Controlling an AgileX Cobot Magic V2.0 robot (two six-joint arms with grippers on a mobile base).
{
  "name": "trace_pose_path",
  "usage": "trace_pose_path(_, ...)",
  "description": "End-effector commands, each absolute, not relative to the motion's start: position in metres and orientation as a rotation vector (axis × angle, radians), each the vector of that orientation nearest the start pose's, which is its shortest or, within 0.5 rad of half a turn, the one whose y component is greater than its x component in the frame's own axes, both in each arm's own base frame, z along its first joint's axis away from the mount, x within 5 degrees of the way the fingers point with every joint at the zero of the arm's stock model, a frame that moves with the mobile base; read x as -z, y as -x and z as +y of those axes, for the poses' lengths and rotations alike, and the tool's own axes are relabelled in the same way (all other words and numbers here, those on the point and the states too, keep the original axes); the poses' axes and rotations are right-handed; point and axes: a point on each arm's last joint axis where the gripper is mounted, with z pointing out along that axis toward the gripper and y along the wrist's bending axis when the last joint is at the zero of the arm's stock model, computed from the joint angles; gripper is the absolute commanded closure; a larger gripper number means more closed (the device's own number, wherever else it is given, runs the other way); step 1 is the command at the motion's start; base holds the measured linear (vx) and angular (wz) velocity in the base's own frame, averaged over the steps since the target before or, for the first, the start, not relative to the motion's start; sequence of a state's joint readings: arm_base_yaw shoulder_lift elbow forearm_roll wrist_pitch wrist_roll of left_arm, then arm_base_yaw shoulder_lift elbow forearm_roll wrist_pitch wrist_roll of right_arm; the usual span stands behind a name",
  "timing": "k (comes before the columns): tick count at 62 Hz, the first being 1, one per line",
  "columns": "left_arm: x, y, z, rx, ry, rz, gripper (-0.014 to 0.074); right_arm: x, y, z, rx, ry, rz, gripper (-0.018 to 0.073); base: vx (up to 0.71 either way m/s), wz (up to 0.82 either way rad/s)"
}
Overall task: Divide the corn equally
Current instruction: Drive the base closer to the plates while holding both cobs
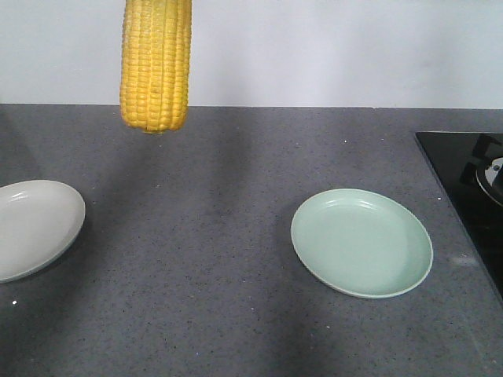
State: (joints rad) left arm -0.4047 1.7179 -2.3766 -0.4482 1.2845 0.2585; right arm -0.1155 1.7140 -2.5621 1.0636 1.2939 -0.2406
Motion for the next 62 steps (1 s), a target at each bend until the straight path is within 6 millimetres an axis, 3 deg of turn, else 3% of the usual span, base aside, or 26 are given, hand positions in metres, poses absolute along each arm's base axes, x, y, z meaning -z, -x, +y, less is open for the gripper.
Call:
trace_pose_path(1, -0.5638, -0.26, -0.1568, 0.653, -0.78, 1.832, 0.0603, -0.6186, -0.2464, 0.0492, -0.917, 0.518, 1.577, 0.0561, 0.05, 0.01)
trace_pose_path(62, -0.5638, -0.26, -0.1568, 0.653, -0.78, 1.832, 0.0603, -0.6186, -0.2464, 0.0492, -0.917, 0.518, 1.577, 0.0561, 0.04, 0.0)
